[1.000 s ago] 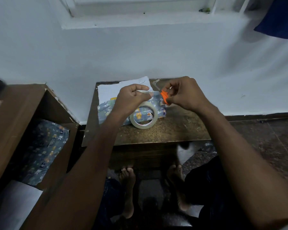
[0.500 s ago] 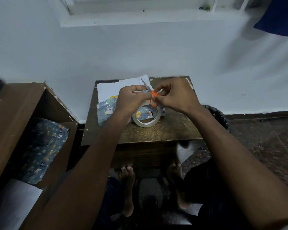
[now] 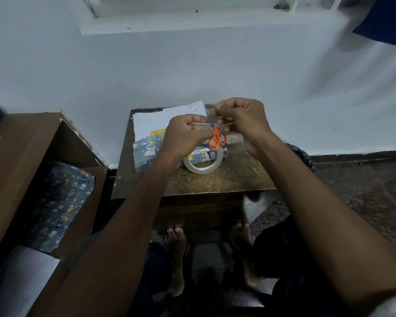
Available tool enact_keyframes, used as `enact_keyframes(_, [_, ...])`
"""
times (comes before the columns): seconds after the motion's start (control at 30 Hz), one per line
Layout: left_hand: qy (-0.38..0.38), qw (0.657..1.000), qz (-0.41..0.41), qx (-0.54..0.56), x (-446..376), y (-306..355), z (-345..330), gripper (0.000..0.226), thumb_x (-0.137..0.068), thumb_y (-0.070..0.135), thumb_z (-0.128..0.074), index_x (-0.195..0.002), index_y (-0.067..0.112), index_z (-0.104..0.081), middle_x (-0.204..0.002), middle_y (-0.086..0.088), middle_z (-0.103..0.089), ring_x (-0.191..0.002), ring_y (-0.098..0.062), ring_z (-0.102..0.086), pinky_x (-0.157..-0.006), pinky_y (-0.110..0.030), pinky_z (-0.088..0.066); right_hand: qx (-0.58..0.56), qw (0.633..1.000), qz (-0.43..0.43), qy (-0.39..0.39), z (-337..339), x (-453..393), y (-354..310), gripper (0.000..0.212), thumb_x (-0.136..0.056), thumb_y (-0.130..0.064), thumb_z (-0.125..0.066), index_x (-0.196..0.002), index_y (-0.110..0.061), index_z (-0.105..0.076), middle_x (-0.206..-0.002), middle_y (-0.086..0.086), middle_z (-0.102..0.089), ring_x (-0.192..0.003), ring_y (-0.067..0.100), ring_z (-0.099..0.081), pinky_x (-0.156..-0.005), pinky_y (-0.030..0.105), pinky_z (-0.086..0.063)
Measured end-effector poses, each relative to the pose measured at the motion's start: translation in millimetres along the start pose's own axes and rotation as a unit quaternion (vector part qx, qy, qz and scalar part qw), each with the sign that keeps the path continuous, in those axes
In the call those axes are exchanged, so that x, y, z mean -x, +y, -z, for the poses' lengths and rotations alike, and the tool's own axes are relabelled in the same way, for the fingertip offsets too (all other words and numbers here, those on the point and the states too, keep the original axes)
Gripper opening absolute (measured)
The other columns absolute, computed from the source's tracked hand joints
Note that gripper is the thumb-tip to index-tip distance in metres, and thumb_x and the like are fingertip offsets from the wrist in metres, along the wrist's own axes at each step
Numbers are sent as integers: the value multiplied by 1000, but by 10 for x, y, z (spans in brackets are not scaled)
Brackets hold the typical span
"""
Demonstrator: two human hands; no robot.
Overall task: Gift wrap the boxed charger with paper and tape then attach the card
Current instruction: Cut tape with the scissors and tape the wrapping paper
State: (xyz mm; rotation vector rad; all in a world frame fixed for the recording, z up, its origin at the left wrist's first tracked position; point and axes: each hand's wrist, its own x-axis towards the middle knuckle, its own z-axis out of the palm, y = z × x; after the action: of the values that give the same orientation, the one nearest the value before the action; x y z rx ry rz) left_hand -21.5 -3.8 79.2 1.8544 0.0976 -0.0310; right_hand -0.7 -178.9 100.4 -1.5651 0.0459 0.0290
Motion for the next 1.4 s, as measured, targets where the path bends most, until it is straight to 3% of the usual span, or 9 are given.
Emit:
enact_keyframes(0.17, [18, 1000, -3, -17, -16, -23, 2, 26, -77, 14, -89, -99, 20, -79, -85, -4, -82, -81, -20, -81, -86, -45, -66, -25, 999, 10, 37, 95, -68, 15, 6, -94, -6, -70, -93, -2, -75, -84, 14, -78, -73, 22, -73, -62, 29, -56])
enact_keyframes(0.23, [26, 999, -3, -23, -16, -23, 9, 25, -77, 16, -90, -98, 24, -79, -86, -2, -82, -81, -18, -80, -84, -43, -67, 113, 989, 70, 62, 223, -110, 38, 7, -89, -6, -73, -84, -5, -78, -77, 9, -78, -70, 21, -73, -63, 32, -59])
enact_keyframes(0.3, [26, 999, -3, -28, -16, -25, 7, 26, -77, 19, -91, -101, 23, -79, -88, -2, -82, -81, -17, -80, -84, -43, -67, 293, 947, 102, 78, 356, -183, 92, 9, -82, -7, -78, -75, -13, -79, -70, -1, -75, -70, 16, -73, -69, 35, -62])
enact_keyframes(0.4, [24, 999, -6, -32, -19, -21, -3, 29, -77, 20, -90, -104, 21, -80, -88, -1, -82, -82, -15, -80, -85, -42, -67, 438, 896, 52, 50, 439, -268, 232, 18, -75, -1, -81, -72, -19, -82, -67, -10, -71, -77, 11, -70, -74, 31, -58])
enact_keyframes(0.77, [16, 999, 19, -26, -53, 17, -116, 41, -57, 34, -91, -96, 23, -82, -86, -3, -82, -84, -24, -81, -84, -53, -66, 547, 837, 21, -11, 319, -269, 498, 13, -81, -6, -77, -84, -16, -84, -87, 4, -77, -90, 23, -69, -71, 32, -51])
enact_keyframes(0.9, [18, 999, 9, -48, -64, 52, -153, 39, -58, 36, -89, -95, 24, -83, -84, 2, -81, -83, -18, -80, -84, -49, -66, 607, 791, 50, -57, 200, -201, 493, 8, -91, -1, -66, -83, 0, -67, -94, 21, -69, -94, 38, -67, -69, 35, -43])
enact_keyframes(1.0, [24, 998, 10, -51, -89, 41, -139, 39, -58, 34, -90, -95, 23, -83, -85, 1, -81, -83, -19, -80, -83, -49, -66, 637, 766, 45, -72, 163, -179, 499, 28, -90, -7, -69, -69, -7, -51, -76, 12, -57, -83, 34, -62, -69, 33, -41])
enact_keyframes(1.13, [31, 997, 1, -70, -114, 27, -91, 31, -72, 26, -93, -100, 22, -82, -95, 3, -81, -87, -14, -78, -84, -42, -66, 605, 794, 53, -25, 199, -304, 594, 5, -86, -7, -74, -85, -4, -78, -83, 13, -72, -84, 31, -69, -72, 37, -58])
enact_keyframes(1.4, [31, 996, -10, -85, -128, 17, -65, 30, -79, 29, -92, -105, 23, -81, -105, 4, -77, -92, -10, -74, -83, -35, -65, 566, 824, 11, 11, 278, -359, 634, 6, -89, -3, -72, -92, -6, -75, -97, 12, -72, -94, 28, -68, -78, 38, -57])
